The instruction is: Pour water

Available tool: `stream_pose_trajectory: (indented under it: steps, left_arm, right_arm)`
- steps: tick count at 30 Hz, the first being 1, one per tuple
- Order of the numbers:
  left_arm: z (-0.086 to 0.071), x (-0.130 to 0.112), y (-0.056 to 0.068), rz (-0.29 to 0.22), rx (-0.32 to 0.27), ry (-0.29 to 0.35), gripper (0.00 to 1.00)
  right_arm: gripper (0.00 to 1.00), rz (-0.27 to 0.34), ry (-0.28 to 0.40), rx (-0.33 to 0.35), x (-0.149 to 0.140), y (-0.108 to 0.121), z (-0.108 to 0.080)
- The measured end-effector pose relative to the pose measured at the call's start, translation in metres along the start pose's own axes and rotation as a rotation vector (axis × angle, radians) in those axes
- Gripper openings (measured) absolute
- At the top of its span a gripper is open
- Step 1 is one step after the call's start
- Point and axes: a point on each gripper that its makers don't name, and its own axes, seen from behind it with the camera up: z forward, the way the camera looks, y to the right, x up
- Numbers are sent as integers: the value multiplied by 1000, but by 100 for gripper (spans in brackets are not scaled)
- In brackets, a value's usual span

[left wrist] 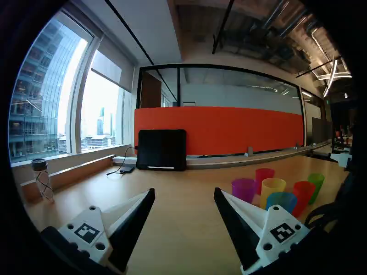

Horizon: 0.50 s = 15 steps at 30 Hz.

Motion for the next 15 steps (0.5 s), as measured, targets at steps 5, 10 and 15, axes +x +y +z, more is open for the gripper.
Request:
stream_pose_trajectory:
  steps: [5, 10, 15]
  left_arm:
    - [0, 0, 0, 0, 0, 0, 95]
    - [0, 0, 0, 0, 0, 0, 95]
    - [0, 0, 0, 0, 0, -1, 95]
  right_arm:
    - [100, -1, 0, 0, 1, 0, -1]
    - [100, -1, 0, 0, 1, 0, -1]
    - [100, -1, 0, 1, 2, 0, -1]
